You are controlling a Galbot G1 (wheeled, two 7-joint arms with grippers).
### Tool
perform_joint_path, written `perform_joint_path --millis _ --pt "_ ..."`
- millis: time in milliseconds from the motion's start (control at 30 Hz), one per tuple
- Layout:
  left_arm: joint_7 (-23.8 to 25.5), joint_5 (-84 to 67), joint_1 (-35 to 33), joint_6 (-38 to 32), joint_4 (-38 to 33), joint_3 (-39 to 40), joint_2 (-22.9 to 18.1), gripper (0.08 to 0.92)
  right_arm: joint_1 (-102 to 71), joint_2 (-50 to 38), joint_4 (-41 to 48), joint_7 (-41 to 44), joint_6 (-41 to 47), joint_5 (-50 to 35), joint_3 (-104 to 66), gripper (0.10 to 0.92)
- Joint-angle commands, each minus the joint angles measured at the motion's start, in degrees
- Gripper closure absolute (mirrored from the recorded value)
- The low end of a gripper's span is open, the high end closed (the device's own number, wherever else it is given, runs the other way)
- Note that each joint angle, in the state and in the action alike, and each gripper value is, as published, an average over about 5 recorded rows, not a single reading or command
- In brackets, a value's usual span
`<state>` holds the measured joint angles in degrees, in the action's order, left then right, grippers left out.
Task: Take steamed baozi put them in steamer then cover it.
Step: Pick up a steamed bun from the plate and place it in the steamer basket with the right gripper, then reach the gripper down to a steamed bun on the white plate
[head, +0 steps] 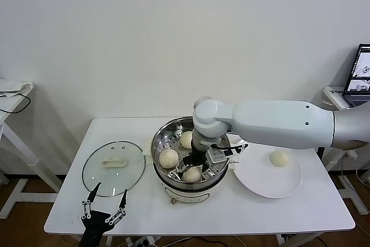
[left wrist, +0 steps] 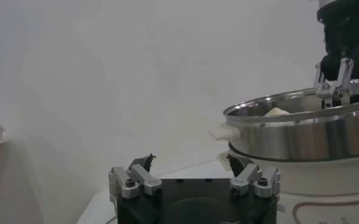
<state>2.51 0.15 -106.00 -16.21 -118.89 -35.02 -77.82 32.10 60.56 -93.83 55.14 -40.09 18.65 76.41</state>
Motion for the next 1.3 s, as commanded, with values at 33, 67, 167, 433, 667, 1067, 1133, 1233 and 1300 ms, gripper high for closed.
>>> perform_joint_path --millis 33,67,167,433,667,1067,1133,1233,1300 --pt "0.0 0.0 0.1 0.0 0.1 0.2 0.0 0.177 1.3 -4.1 2.2 2.2 5.6 -7.2 -3.9 0.203" --pt "0.0 0.0 0.2 0.0 0.1 0.2 0.0 0.177 1.7 -5.5 3.0 3.6 7.9 -9.7 -4.7 0.203" --pt "0.0 0.0 0.3 0.0 0.2 0.2 0.0 0.177 3.4 -10.1 7.0 7.9 17.6 -19.4 -6.8 0.203" --pt "0.0 0.0 0.3 0.1 -0.1 0.3 0.2 0.177 5.1 -18.1 25.8 16.1 40.7 -38.3 -9.5 0.203" --pt "0.0 0.0 0.0 0.2 -0.5 0.0 0.3 0.177 -2.3 -21.2 37.1 17.1 41.4 -33.8 -6.8 0.203" --pt "0.0 0.2 -1.2 0.1 -0.9 -0.5 -0.2 0.177 -18.8 -18.8 47.2 12.0 39.5 -27.0 -13.7 0.203" --pt "0.0 0.2 -1.3 0.0 -0.8 -0.7 -0.2 0.177 -20.2 -17.5 48.5 11.4 39.4 -26.6 -15.1 0.203" --pt "0.0 0.3 -1.5 -0.2 -0.7 -0.8 -0.2 0.177 -21.6 -15.4 50.4 10.5 39.3 -26.3 -16.3 0.203" --pt "0.0 0.3 -1.7 -0.3 -0.7 -0.8 -0.3 0.177 -22.3 -14.0 51.7 9.8 39.2 -26.2 -16.9 0.203"
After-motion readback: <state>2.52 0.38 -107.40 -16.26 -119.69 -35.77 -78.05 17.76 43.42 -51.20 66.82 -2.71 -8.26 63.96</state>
